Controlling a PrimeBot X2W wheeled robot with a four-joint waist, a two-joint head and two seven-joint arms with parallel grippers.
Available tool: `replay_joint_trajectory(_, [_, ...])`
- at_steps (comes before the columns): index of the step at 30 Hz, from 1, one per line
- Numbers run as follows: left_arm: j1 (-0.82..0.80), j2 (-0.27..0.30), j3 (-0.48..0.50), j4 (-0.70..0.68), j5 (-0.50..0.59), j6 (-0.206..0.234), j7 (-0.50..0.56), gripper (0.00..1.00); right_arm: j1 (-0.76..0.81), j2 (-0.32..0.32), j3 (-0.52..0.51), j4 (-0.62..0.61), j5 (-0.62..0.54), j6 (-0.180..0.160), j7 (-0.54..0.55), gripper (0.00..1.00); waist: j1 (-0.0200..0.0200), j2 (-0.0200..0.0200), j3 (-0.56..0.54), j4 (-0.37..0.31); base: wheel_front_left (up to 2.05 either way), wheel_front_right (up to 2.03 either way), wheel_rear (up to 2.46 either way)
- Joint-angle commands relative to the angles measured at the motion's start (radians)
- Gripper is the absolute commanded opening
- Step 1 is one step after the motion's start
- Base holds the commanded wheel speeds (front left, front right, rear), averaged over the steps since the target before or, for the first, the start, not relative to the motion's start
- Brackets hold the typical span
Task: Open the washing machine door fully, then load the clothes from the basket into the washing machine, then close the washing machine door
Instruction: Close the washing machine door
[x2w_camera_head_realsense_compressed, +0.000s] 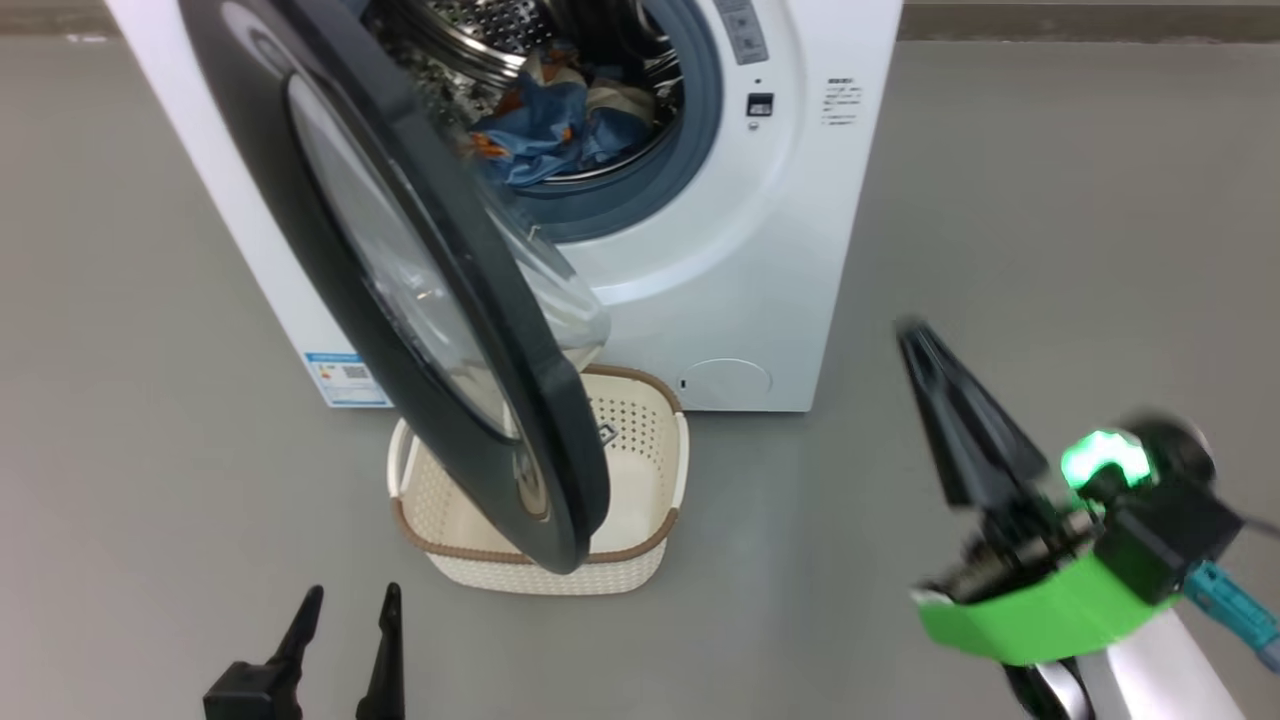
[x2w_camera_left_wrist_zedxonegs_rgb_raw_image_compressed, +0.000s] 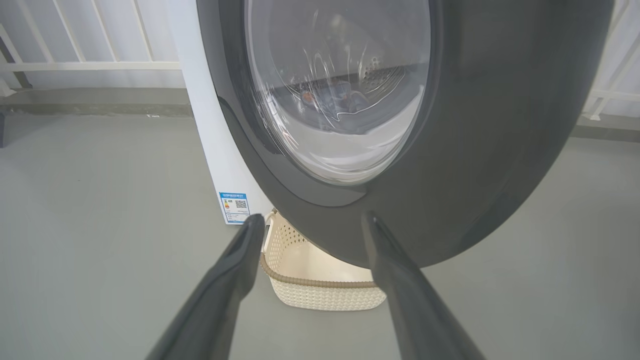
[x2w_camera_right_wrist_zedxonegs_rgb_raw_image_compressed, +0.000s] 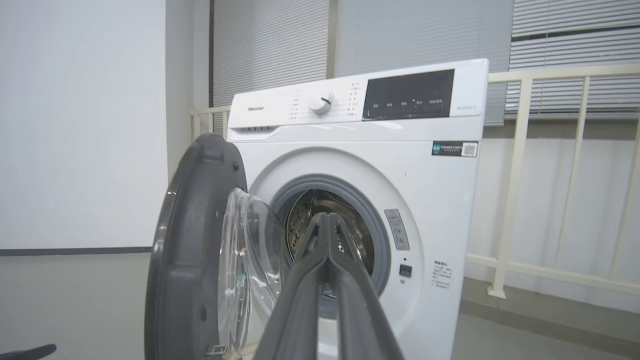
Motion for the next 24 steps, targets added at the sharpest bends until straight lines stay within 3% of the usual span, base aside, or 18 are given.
replay_joint_trajectory(1, [-0.027,0.006,0.027,-0.029,-0.009,0.007,-0.011,1.00,-0.060,-0.003,0.047,-0.052,0.010,0.002,-0.007,0.00,0.0000,0.0000,0.004,0.013,0.00,0.00,0.00])
replay_joint_trajectory(9, [-0.041,0.006,-0.005,-0.044,-0.030,0.020,-0.011,1.00,-0.254,0.035,0.300,-0.163,0.050,0.002,-0.007,0.00,0.0000,0.0000,0.016,0.069,0.00,0.00,0.00])
replay_joint_trajectory(15, [-0.062,0.006,-0.050,-0.076,-0.053,0.034,-0.011,1.00,-0.269,0.066,0.415,-0.027,0.101,0.002,-0.007,0.00,0.0000,0.0000,0.045,0.121,0.00,0.00,0.00])
replay_joint_trajectory(24, [-0.098,0.006,-0.130,-0.121,-0.087,0.078,-0.011,1.00,-0.250,0.094,0.480,0.180,0.159,0.002,-0.007,0.00,0.0000,0.0000,0.110,0.183,0.00,0.00,0.00])
